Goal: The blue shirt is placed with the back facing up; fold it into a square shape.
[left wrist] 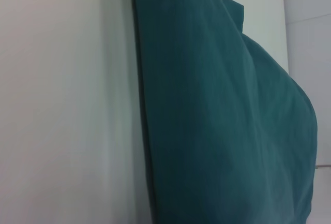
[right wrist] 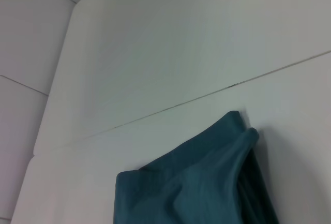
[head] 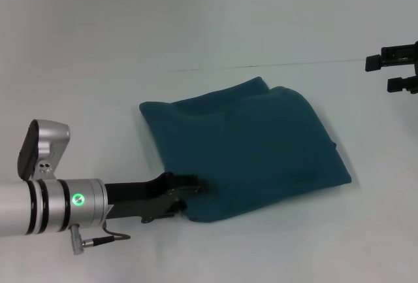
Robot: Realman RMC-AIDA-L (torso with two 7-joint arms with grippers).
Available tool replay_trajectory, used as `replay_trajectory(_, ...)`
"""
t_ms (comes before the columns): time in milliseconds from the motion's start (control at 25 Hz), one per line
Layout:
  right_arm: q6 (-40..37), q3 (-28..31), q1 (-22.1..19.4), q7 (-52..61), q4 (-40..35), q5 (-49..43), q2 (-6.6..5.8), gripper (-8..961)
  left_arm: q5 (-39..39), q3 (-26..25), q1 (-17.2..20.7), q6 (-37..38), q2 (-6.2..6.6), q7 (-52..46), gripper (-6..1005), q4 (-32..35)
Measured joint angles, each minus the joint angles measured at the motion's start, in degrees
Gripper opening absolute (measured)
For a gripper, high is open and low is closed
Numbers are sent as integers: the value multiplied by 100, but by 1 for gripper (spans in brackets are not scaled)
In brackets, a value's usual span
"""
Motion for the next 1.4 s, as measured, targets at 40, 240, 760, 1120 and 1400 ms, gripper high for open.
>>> replay_trajectory(40, -1, 2, 0, 0, 0, 2, -1, 914, 0, 1, 1, 1, -2, 0, 668, 3)
replay_trajectory(240, 0, 8, 0, 0, 0, 8, -3, 914, 0, 12, -3, 10, 6, 16, 498, 3)
replay_trajectory(760, 36, 12, 0, 20, 0, 9, -4, 912, -1, 41, 43, 172, 51, 33, 106, 24)
replay_trajectory(1120, 32, 13, -11, 24, 39, 8, 11, 914, -1, -206, 714, 620, 155, -34, 26, 622)
replay_trajectory(1400, 35, 12, -23, 43, 79, 8, 14, 912, 194, -735, 1072, 935, 233, -15, 27, 899)
